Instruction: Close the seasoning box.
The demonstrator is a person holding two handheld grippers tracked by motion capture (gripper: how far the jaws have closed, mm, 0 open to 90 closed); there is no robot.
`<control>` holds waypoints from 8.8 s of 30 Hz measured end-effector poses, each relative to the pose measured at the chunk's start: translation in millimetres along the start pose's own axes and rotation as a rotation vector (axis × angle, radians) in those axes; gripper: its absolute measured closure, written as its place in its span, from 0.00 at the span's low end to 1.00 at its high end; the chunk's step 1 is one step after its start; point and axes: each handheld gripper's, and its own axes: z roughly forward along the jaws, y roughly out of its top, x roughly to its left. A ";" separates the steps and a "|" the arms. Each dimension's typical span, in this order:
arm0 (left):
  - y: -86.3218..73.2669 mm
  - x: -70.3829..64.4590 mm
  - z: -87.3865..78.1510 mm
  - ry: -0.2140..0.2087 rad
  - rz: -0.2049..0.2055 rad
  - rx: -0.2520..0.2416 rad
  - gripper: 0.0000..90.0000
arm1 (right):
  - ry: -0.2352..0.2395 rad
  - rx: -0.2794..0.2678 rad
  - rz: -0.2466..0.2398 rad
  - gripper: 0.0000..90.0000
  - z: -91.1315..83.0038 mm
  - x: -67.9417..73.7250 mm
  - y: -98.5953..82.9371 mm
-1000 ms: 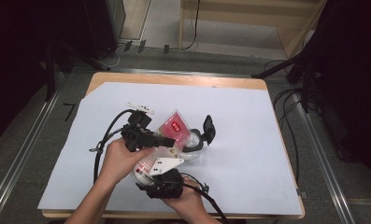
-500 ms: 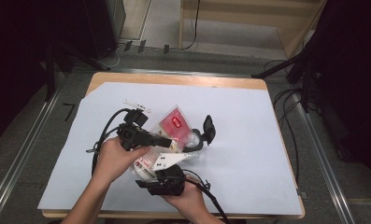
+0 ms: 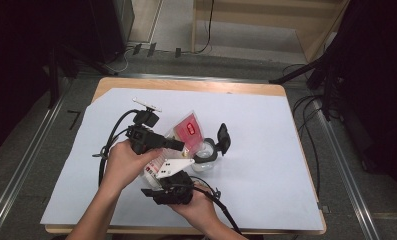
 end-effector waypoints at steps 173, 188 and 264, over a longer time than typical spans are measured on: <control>3.3 -18.9 -11.8 0.086 -0.032 -0.061 0.77 | 0.050 -0.040 0.030 0.70 -13.8 4.9 18.7; 3.3 -19.6 -12.8 0.086 -0.030 -0.066 0.77 | 0.044 -0.038 0.018 0.70 -14.4 5.5 19.4; 7.2 -21.7 -10.8 0.086 -0.035 -0.080 0.77 | 0.037 -0.049 0.029 0.70 -15.3 4.4 20.5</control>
